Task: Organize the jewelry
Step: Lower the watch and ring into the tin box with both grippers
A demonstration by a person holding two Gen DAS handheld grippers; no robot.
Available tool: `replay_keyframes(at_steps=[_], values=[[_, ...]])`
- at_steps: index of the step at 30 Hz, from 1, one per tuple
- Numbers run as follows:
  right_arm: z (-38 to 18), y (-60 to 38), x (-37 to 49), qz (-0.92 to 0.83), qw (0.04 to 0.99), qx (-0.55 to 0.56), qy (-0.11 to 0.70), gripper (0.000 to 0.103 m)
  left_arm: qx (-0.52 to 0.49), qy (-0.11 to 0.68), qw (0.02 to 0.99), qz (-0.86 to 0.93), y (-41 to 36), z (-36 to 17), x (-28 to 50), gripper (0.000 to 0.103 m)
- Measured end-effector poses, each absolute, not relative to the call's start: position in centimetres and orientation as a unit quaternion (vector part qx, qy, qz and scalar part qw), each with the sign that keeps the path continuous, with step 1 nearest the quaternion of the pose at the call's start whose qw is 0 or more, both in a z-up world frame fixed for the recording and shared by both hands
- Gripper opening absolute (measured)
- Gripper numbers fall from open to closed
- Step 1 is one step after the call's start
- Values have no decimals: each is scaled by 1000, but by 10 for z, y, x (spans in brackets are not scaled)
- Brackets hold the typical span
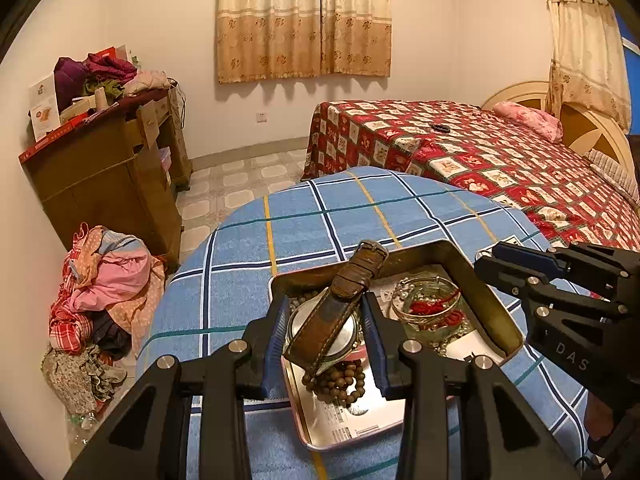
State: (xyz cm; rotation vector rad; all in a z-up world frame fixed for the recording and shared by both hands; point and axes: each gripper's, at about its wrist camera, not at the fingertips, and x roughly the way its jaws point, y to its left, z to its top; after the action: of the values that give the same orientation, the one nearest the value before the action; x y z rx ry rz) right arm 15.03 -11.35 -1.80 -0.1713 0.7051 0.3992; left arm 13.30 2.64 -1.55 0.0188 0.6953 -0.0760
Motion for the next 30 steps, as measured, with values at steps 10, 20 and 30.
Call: replay_keyframes(at_steps=[10, 20, 30], values=[[-31, -111, 160, 185, 912, -79, 357, 22, 10, 353, 935, -32, 27, -28, 143, 37], [-36, -107, 166, 182, 910, -84, 364, 22, 17, 358, 933, -30, 25, -32, 151, 37], [-44, -106, 170, 179, 907, -79, 372, 22, 21, 368, 929, -27, 26, -42, 152, 38]])
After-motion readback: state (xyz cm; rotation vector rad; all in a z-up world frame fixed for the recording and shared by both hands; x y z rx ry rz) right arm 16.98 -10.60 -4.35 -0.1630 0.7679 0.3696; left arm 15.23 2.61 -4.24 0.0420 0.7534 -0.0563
